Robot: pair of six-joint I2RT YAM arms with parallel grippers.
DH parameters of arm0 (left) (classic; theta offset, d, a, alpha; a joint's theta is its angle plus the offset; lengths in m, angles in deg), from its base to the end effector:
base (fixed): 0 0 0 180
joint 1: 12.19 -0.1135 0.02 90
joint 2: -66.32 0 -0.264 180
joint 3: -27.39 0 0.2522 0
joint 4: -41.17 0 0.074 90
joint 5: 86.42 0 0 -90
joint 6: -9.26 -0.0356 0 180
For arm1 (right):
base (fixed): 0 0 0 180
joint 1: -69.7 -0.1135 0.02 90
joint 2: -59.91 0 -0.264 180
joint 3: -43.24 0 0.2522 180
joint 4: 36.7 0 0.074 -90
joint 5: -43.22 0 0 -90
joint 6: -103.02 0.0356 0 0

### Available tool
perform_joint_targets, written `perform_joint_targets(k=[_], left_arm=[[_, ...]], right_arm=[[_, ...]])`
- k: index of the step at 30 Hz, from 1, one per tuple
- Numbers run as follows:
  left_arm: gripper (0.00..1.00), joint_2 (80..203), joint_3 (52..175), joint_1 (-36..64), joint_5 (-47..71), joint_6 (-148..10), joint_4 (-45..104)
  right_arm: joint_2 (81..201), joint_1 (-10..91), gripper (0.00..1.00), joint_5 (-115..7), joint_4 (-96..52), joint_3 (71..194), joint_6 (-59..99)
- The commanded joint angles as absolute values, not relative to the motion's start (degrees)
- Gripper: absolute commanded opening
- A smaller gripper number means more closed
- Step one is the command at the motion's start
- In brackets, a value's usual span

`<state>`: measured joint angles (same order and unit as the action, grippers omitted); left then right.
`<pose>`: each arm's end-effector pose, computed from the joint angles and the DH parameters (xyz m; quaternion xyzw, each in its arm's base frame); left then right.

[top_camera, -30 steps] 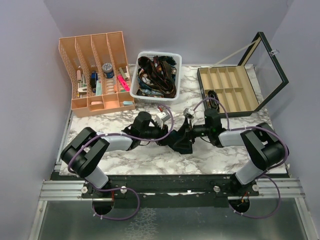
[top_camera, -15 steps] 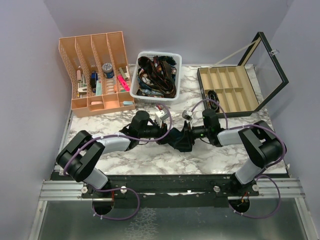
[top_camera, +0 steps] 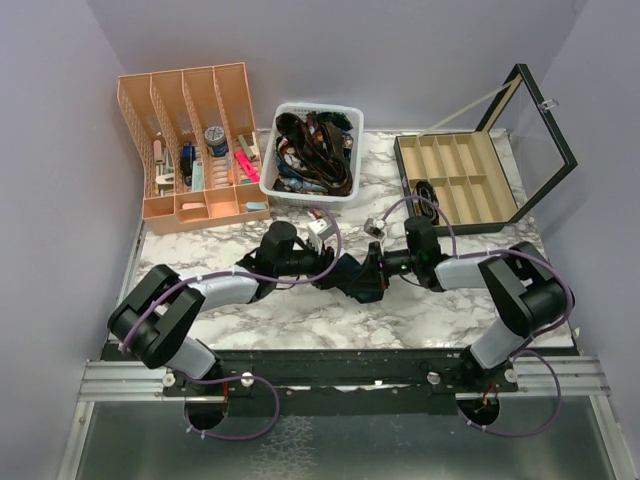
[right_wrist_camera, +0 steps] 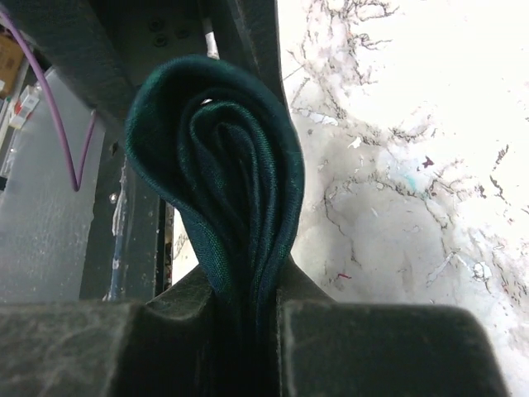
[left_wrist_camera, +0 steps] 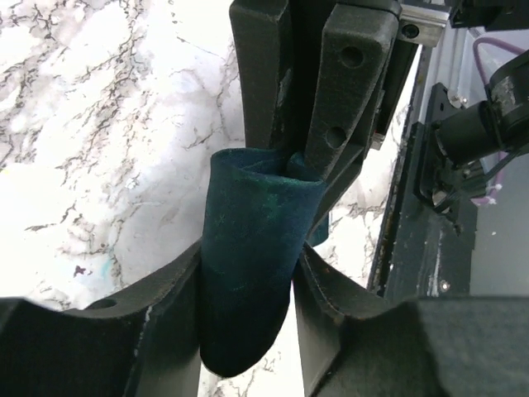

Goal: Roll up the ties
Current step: Pick up the tie at the center of the board.

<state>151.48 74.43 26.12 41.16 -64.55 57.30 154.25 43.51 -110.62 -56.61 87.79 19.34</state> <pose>0.2148 -0.1974 0.1826 0.3273 0.7357 -0.4798 0.3484 0.2377 0.1525 0.1395 -0.3876 0.6779 0.5583 0.2801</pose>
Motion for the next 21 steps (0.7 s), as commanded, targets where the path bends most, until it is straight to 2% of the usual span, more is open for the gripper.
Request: perform_joint_targets(k=[1,5,7,8,17,21], left_arm=[[0.57,148.7,73.4,26.0,36.6,-63.4,58.2],[0.8,146.1,72.6,25.9,30.3,-61.3,58.3],[0.96,144.0,72.3,25.8,26.7,-59.9,58.3],[0.99,142.5,72.1,25.6,25.1,-59.2,58.3],[0.99,128.2,68.1,24.4,7.3,-51.2,55.0],[0.99,123.3,66.7,23.8,4.7,-50.1,51.4]], right_arm=[[151.4,43.1,0.0,-107.2,-50.9,89.3,18.2],[148.9,43.1,0.01,-103.7,-47.1,89.2,18.1],[147.3,43.1,0.01,-100.7,-44.7,89.3,18.2],[146.4,43.0,0.01,-99.1,-43.3,89.3,18.0],[136.4,43.0,0.01,-69.8,-22.5,96.3,20.0],[134.5,43.2,0.01,-52.4,-12.9,103.6,21.0]])
